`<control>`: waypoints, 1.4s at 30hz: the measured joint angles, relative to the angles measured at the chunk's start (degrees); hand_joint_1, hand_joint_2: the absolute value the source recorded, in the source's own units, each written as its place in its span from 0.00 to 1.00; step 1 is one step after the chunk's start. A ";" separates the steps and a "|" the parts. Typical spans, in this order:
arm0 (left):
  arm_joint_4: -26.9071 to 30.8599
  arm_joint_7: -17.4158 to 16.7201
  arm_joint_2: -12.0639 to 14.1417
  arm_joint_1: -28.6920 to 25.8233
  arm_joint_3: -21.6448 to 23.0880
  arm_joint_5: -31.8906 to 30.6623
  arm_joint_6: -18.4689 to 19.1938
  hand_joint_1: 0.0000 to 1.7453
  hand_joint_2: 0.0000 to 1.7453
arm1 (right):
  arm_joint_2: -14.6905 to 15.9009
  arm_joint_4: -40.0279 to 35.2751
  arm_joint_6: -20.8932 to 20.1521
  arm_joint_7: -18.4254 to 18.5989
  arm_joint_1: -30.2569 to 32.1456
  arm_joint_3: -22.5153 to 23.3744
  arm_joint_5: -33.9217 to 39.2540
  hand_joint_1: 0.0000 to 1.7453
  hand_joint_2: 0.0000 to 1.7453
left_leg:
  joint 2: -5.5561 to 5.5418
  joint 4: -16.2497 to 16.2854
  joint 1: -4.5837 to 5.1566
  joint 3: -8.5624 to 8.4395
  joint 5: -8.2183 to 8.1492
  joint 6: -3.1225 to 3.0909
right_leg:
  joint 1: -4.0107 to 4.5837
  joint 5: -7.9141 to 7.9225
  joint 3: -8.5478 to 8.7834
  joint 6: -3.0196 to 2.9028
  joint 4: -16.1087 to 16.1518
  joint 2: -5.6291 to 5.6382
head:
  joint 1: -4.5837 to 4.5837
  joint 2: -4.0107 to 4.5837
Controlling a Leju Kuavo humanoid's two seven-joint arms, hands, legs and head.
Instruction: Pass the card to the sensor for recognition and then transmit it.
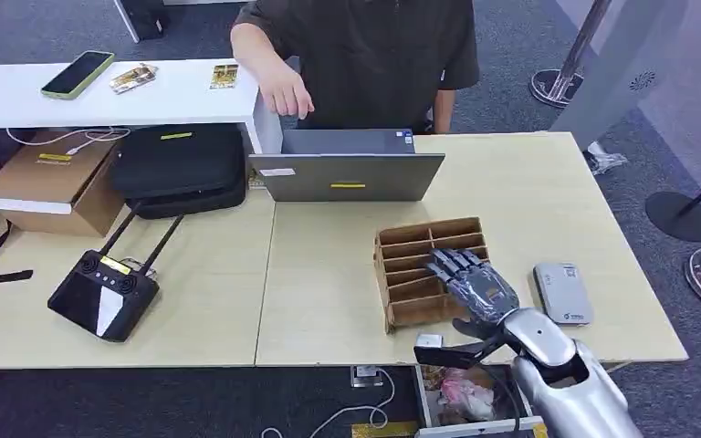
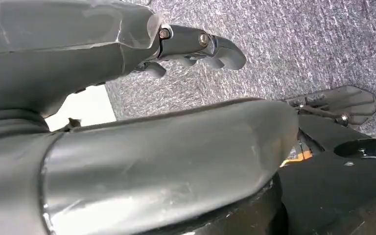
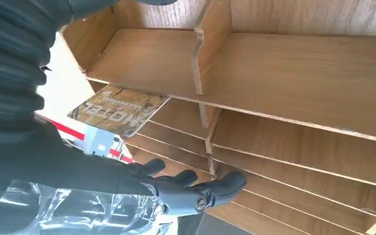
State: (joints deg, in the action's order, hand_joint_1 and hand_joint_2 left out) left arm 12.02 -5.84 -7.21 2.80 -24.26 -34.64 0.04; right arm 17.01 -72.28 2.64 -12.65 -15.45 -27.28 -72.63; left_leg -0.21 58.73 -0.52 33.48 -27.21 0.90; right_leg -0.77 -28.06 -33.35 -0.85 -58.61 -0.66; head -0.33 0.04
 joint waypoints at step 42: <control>0.00 0.17 -0.04 -0.20 -1.53 -1.16 1.11 0.00 0.00 | -1.20 -14.75 3.12 4.43 9.39 8.85 -6.56 0.00 1.00 | 0.00 0.00 0.00 0.03 -0.03 0.00 | 0.00 -0.01 -0.01 0.01 0.01 0.02 | 0.00 0.00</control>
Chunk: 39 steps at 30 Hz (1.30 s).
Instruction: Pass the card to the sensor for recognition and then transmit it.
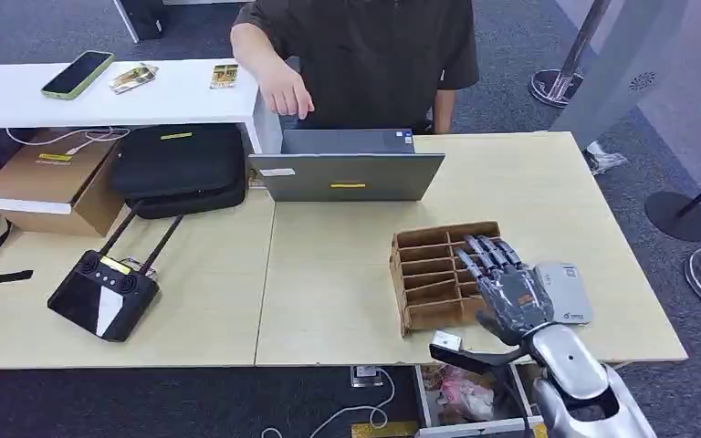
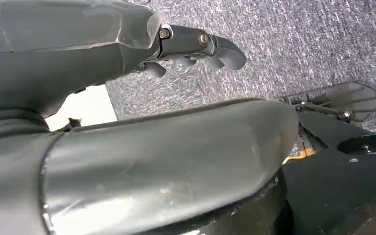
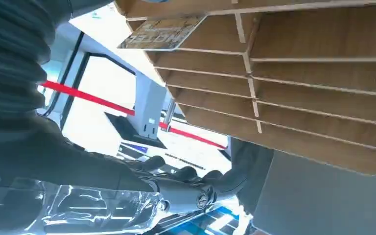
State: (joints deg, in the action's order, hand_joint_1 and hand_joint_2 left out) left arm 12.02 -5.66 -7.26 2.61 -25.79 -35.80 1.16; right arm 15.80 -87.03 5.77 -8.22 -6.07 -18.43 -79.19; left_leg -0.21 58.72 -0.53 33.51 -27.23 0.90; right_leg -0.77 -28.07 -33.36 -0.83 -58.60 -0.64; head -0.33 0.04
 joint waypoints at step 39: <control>0.00 0.52 0.04 -0.12 -2.34 -0.98 -0.04 0.00 0.00 | 2.34 -1.29 -4.15 -0.15 5.75 5.81 0.59 0.00 1.00 | 0.01 0.00 0.00 0.00 -0.02 -0.02 | 0.00 -0.01 -0.03 0.01 0.01 0.02 | 0.00 0.00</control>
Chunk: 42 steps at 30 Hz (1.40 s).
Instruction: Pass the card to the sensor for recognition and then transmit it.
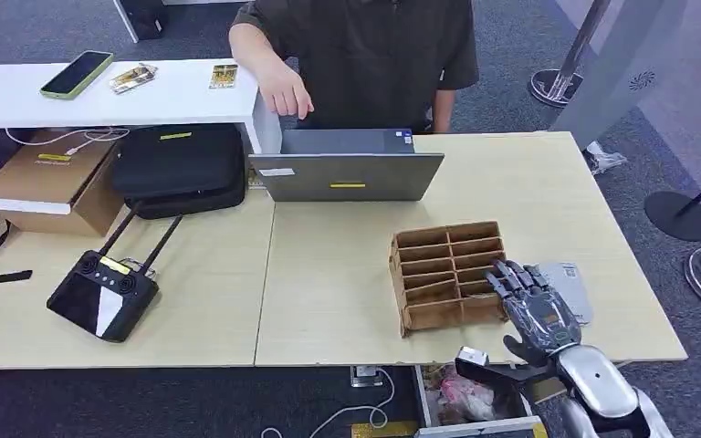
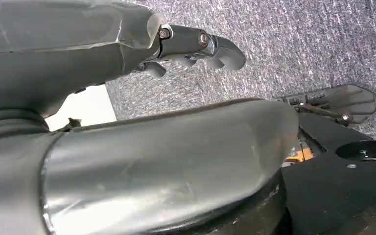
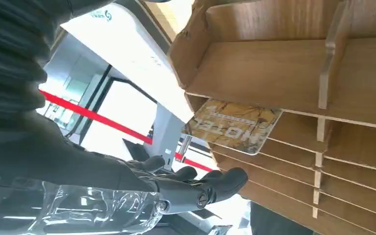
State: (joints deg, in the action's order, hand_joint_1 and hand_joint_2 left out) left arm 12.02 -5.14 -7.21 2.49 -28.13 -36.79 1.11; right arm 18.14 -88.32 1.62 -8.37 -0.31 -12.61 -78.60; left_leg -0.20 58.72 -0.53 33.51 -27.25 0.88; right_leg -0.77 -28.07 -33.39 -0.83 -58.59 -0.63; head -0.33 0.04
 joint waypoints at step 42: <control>0.00 -0.13 -0.17 0.44 -0.52 -1.62 0.00 0.00 0.00 | -4.13 7.50 0.76 -0.55 -8.11 -6.29 -0.09 0.00 1.00 | 0.05 0.00 0.00 0.00 0.00 0.00 | 0.00 0.00 0.00 0.00 -0.01 0.03 | 0.00 0.00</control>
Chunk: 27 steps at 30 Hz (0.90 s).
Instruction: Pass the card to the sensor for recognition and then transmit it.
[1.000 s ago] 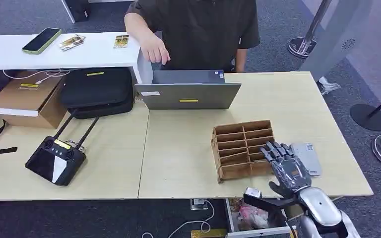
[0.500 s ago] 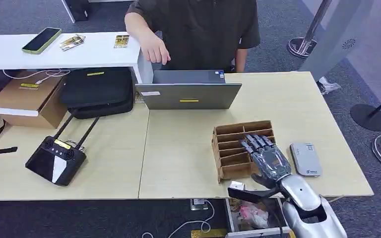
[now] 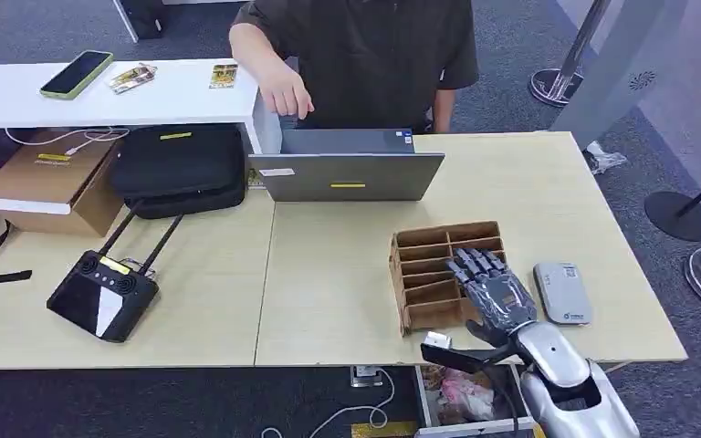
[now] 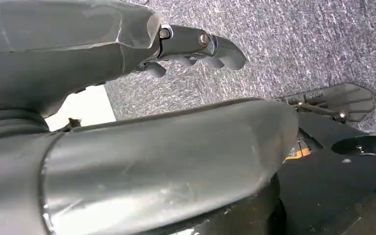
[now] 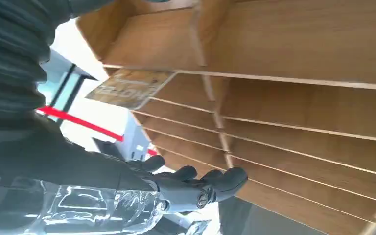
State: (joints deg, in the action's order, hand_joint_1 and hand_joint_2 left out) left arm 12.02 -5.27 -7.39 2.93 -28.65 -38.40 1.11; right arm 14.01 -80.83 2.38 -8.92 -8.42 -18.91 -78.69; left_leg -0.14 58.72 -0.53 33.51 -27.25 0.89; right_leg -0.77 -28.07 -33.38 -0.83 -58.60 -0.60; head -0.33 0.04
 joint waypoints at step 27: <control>0.00 0.09 -0.02 -0.12 -0.96 -1.20 0.59 0.00 0.00 | 3.89 -5.40 -1.55 -0.61 2.50 3.17 0.00 0.00 1.00 | 0.00 0.00 -0.01 0.02 0.00 -0.01 | 0.00 0.00 0.00 0.00 0.01 0.00 | 0.00 0.00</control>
State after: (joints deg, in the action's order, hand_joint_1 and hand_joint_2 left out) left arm 12.02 -5.18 -7.41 2.81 -29.61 -39.60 1.70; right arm 17.90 -86.23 0.83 -9.53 -5.92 -15.74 -78.68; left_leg -0.14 58.72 -0.53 33.53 -27.26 0.88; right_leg -0.76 -28.07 -33.38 -0.83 -58.60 -0.61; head -0.33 0.04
